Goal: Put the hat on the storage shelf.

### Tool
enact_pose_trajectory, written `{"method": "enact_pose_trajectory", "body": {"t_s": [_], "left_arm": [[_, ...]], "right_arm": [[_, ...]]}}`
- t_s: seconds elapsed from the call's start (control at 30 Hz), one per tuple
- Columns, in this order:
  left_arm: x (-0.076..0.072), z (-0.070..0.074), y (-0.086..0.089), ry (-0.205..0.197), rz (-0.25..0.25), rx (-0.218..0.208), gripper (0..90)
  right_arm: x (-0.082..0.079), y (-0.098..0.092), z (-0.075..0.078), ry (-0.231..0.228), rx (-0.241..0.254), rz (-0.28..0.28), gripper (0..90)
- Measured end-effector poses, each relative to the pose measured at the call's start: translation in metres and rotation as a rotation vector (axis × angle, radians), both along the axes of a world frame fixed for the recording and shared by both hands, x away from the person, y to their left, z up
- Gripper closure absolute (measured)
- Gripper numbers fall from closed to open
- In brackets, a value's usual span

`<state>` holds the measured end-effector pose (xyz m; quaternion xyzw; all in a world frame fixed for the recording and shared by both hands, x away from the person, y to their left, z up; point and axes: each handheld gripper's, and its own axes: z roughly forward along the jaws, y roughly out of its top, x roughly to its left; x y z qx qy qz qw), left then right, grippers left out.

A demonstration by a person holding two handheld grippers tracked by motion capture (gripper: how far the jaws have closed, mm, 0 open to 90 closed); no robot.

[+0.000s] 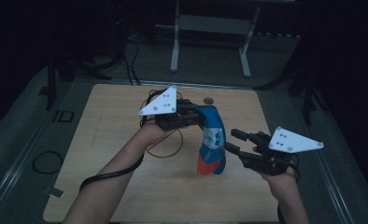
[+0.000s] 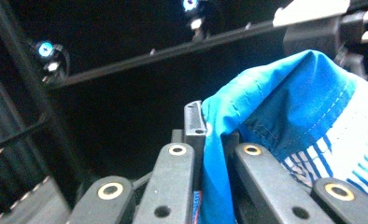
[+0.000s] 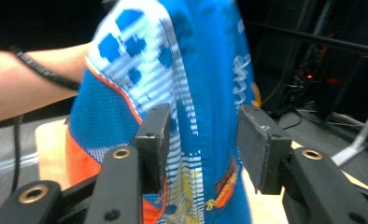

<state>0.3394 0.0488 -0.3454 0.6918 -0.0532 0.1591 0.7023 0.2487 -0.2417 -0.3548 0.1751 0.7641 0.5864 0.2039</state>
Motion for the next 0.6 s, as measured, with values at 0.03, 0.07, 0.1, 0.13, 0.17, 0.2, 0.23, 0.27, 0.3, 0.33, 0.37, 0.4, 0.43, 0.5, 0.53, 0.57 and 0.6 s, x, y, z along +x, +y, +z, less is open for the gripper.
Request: {"method": "enact_pose_trajectory", "body": {"t_s": [0.03,0.07,0.1,0.13,0.17,0.2,0.23,0.27,0.3,0.33,0.37,0.4,0.43,0.5,0.53,0.57,0.6], "left_arm": [[0.0,-0.001,0.0,0.003,-0.026,-0.011,89.1],[0.001,-0.002,0.001,0.011,-0.039,-0.022,89.1],[0.001,-0.003,0.0,0.017,-0.041,-0.019,89.1],[0.001,-0.004,-0.001,0.013,-0.037,-0.018,89.1],[0.0,-0.005,-0.002,0.013,-0.034,-0.021,89.1],[0.0,-0.005,-0.003,0.012,-0.035,-0.015,89.1],[-0.001,-0.006,-0.005,0.004,-0.033,-0.008,89.1],[-0.001,-0.006,-0.006,0.008,-0.035,-0.008,89.1],[-0.001,-0.006,-0.007,0.007,-0.035,-0.005,89.1],[-0.002,-0.006,-0.008,0.006,-0.041,-0.006,89.1],[-0.002,-0.005,-0.009,0.006,-0.046,-0.005,89.1],[-0.002,-0.005,-0.01,0.003,-0.048,0.001,89.1],[-0.002,-0.005,-0.011,0.01,-0.059,0.002,89.1],[-0.003,-0.006,-0.013,0.002,-0.055,0.024,89.0],[-0.003,-0.007,-0.013,0.004,-0.06,0.03,89.1],[-0.003,-0.008,-0.013,0.004,-0.056,0.029,89.0],[-0.003,-0.008,-0.013,0.014,-0.056,0.028,89.0]], "right_arm": [[0.0,0.003,-0.002,0.002,-0.008,0.003,54.2],[-0.001,0.005,-0.004,0.005,-0.013,0.009,54.2],[0.0,0.007,-0.005,0.008,-0.014,0.012,54.2],[0.0,0.008,-0.006,0.015,-0.016,0.014,54.2],[0.001,0.009,-0.007,0.017,-0.018,0.012,54.1],[0.002,0.011,-0.007,0.014,-0.02,0.0,54.1],[0.003,0.012,-0.008,0.009,-0.027,-0.005,54.2],[0.004,0.014,-0.009,0.01,-0.032,-0.004,54.5],[0.005,0.015,-0.009,0.011,-0.033,-0.003,56.2],[0.006,0.016,-0.01,0.012,-0.033,0.0,58.7],[0.007,0.018,-0.01,0.01,-0.035,0.005,61.2],[0.007,0.018,-0.011,0.012,-0.036,0.006,64.9],[0.008,0.019,-0.011,0.012,-0.037,0.006,70.5],[0.008,0.018,-0.01,0.0,-0.033,-0.004,79.9],[0.008,0.017,-0.01,0.002,-0.027,-0.009,88.0],[0.007,0.016,-0.009,-0.004,-0.026,-0.026,89.9],[0.007,0.016,-0.009,-0.005,-0.026,-0.036,90.0]]}}
